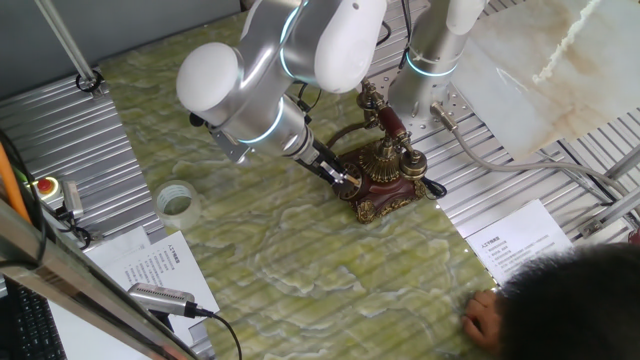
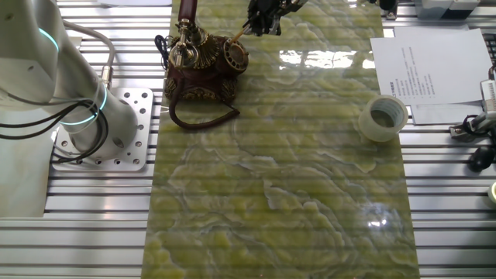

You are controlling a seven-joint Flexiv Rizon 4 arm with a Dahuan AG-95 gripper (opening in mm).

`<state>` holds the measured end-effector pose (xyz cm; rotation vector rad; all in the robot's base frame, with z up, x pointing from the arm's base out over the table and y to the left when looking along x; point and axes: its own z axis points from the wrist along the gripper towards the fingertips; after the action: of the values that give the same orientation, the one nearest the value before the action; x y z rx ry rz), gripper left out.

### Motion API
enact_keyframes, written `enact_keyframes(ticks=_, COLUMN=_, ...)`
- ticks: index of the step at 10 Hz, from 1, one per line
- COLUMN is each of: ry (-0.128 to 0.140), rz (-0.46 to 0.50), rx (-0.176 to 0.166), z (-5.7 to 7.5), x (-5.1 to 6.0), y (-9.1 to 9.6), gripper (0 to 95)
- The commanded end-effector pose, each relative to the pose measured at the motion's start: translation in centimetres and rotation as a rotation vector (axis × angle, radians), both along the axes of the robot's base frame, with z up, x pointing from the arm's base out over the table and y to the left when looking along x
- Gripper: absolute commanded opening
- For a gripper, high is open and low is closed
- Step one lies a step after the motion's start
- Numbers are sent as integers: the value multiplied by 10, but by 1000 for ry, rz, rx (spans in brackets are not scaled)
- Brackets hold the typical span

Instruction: Dial a number on an old rotary phone

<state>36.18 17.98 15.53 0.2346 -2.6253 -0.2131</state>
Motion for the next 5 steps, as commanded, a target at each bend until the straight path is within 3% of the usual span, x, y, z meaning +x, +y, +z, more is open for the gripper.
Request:
enact_keyframes(ticks=1, ry=-4, rz=0, rx=-3, z=-2, x=3, y=0, gripper=0)
enact_keyframes(ticks=5, ry=-4, rz=-8, rx=1, z=-3, x=4, y=1, gripper=0)
